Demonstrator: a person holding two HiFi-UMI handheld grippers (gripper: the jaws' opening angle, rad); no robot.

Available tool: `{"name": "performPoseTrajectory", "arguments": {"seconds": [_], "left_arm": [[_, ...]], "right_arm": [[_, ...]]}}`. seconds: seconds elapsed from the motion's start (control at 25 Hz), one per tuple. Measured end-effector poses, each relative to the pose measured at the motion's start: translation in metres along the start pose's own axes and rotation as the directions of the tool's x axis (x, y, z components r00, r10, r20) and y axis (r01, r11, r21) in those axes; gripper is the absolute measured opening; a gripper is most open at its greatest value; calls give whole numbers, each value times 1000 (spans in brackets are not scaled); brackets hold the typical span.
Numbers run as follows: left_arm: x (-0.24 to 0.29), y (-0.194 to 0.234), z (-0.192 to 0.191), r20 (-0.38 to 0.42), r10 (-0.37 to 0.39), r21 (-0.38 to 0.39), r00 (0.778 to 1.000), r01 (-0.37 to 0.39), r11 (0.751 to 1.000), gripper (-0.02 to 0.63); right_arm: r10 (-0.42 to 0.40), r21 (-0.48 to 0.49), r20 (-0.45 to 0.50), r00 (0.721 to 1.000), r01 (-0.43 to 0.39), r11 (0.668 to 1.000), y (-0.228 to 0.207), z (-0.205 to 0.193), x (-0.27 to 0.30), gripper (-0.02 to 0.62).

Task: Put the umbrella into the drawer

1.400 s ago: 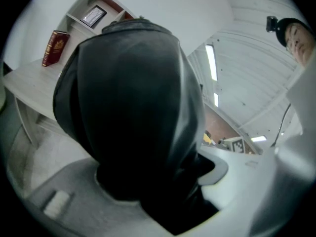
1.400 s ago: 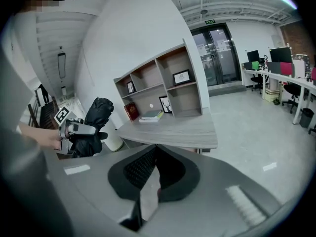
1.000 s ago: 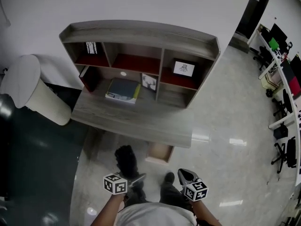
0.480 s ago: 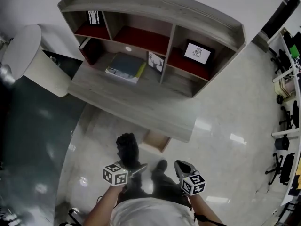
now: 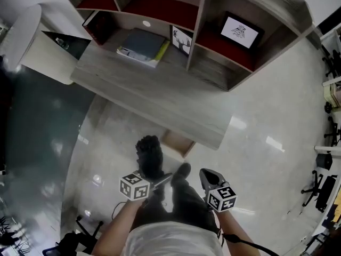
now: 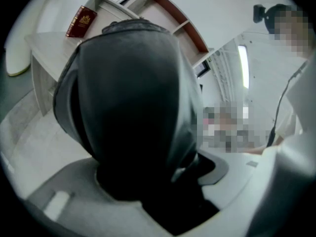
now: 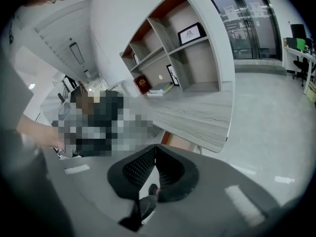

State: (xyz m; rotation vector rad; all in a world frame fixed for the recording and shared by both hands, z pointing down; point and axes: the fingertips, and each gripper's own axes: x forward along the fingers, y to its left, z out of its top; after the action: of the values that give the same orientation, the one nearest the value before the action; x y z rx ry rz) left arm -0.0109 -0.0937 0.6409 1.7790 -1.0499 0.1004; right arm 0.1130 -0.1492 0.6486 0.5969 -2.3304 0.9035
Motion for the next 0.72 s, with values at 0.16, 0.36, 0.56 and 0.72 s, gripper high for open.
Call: {"name": "performPoseTrajectory", "arguments": {"seconds": [0.16,0.36,0.56,0.72], "left_arm": [[34,25,-16,-9,9,-15,1000,-10,1000,285],[71,51,-41,-23,0,-68,1000,-1,998,285],[100,70,-58,-62,-15,-69,998,11,998,285],[120,85,-72,-64,-16,-87,998,10,996,285]], "right_arm": [[14,-9,-35,999,-14,1000,-16,-15,26,7],[32,-7,-71,997,-33,999,-28,-34,54,7],[36,21,-71,997,-34,999,-42,-43,77,8],[37,37,-67,997,-35,999,-54,-55,96,8]]}}
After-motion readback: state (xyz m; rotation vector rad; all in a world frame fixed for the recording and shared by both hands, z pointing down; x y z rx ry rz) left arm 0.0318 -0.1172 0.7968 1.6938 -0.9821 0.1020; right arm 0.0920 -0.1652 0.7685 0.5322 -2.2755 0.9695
